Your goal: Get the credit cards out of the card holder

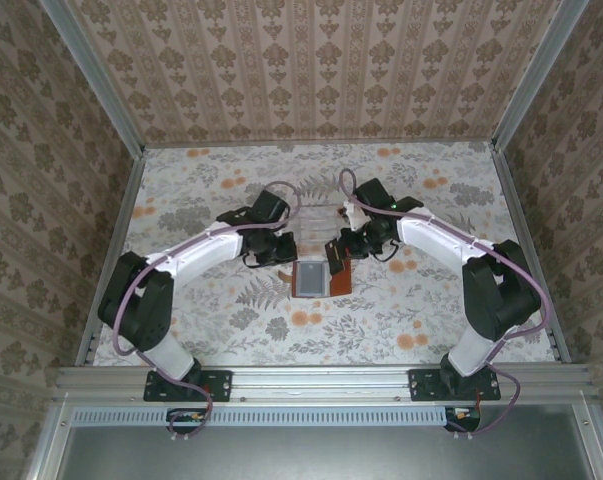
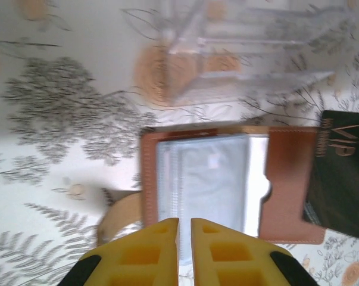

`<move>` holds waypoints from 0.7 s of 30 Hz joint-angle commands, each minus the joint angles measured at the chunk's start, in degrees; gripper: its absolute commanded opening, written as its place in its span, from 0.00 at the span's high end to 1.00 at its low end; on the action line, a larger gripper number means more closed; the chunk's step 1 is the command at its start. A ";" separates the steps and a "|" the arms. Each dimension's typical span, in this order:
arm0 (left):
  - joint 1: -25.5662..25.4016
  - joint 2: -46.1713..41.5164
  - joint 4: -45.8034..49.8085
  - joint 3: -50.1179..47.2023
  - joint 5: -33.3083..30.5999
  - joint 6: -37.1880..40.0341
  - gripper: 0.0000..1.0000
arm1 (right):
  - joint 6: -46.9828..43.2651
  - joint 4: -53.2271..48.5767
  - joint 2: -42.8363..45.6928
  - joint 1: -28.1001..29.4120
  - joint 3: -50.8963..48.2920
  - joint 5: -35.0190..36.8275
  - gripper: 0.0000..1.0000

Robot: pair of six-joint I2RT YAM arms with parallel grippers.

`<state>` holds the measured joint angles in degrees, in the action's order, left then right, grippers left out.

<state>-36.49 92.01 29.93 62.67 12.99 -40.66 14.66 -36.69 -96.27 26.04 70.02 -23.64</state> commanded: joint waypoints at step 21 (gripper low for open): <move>14.79 -10.82 -4.42 -12.05 2.46 1.65 0.84 | -65.61 -31.51 -23.13 3.18 41.86 12.74 1.00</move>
<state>-22.85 82.52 26.52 51.33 13.89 -40.42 -43.03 -60.38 -116.14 28.69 107.00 -13.28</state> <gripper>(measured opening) 0.159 0.064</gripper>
